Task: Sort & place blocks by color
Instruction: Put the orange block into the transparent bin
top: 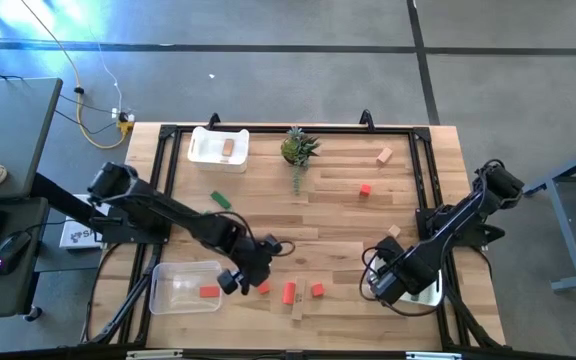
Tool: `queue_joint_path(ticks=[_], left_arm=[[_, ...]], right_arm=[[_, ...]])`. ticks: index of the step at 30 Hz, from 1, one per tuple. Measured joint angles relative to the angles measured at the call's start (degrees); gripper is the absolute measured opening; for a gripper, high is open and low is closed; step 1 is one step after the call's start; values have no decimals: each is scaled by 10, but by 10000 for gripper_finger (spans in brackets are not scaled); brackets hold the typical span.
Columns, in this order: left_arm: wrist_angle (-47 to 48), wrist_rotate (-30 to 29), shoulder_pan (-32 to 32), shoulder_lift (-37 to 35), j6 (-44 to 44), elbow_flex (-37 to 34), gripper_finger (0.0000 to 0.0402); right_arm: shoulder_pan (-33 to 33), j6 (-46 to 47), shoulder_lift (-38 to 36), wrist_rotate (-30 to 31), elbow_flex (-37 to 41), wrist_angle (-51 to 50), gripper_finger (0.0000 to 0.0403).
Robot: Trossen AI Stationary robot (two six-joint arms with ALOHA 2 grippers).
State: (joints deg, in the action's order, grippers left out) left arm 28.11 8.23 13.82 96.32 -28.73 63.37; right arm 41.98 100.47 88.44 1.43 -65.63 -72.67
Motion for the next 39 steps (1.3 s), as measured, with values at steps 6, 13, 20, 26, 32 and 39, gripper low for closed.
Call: queue_joint_path(ticks=[6,13,20,26,32,39], left_arm=[[-7,-7,10,49,1,0,172],[-16,-30,17,93,6,0,172],[-30,-45,17,123,24,1,172],[-31,-37,16,131,27,2,172],[-41,-35,16,132,30,1,172],[-64,-25,16,134,27,1,172]], right_arm=[[0,0,0,0,0,7,172],[0,0,0,0,0,13,172],[0,17,0,1,0,24,172],[0,17,0,3,0,27,172],[0,17,0,4,0,35,172],[0,29,0,12,0,35,172]])
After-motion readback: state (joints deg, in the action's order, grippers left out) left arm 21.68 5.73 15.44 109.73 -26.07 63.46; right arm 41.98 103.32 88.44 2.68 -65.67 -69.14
